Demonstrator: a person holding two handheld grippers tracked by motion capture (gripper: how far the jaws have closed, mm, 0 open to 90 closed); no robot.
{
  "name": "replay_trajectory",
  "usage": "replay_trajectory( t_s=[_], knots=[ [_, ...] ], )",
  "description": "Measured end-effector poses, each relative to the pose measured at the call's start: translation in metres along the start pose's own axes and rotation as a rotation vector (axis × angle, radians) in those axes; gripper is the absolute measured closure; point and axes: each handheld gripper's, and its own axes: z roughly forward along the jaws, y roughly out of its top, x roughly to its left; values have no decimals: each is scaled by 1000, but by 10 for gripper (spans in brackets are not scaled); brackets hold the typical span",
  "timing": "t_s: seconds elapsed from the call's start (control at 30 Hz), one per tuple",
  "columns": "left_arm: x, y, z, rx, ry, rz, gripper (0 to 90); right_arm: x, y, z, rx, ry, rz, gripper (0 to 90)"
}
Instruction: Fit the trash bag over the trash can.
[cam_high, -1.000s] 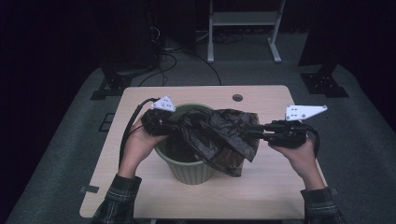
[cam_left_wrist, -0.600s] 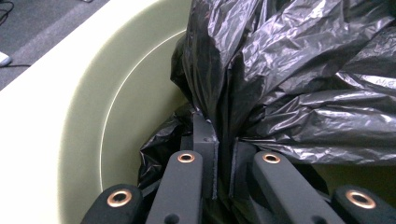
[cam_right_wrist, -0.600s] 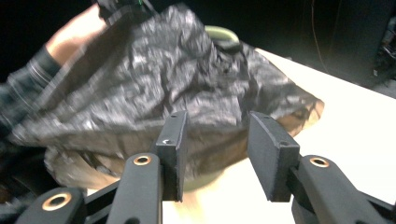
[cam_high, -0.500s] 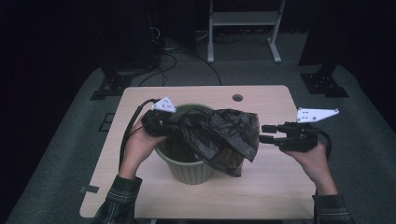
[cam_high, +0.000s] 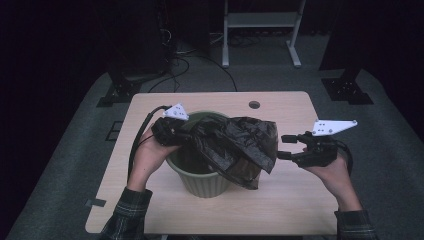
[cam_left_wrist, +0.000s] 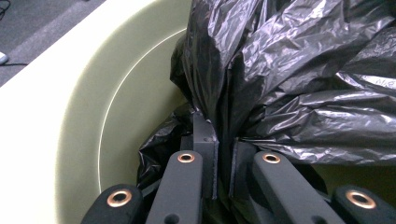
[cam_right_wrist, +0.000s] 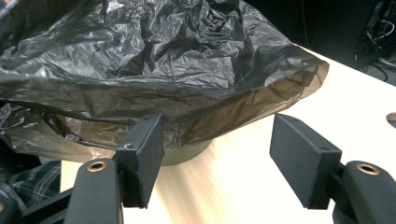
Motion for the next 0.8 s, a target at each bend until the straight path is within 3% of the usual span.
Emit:
replay_trajectory(
  t_s=[0.27, 0.43, 0.57, 0.6, 0.63, 0.8],
  knots=[
    [-1, 1, 2, 8, -2, 3, 842, 6, 15, 6, -34, 14, -40, 323],
    [-2, 1, 2, 10, -5, 9, 842, 9, 20, 18, -39, 48, -56, 482],
    [-2, 0, 1, 7, -7, 6, 842, 11, 22, 31, -43, 96, -64, 707],
    [-2, -1, 1, 6, -6, 7, 842, 11, 22, 36, -29, 112, -66, 836],
    [-2, -1, 1, 6, -7, 8, 842, 11, 21, 39, -32, 121, -74, 898],
    [-3, 0, 2, 13, -6, 17, 807, 11, 24, 45, -66, 136, -54, 900]
  ],
)
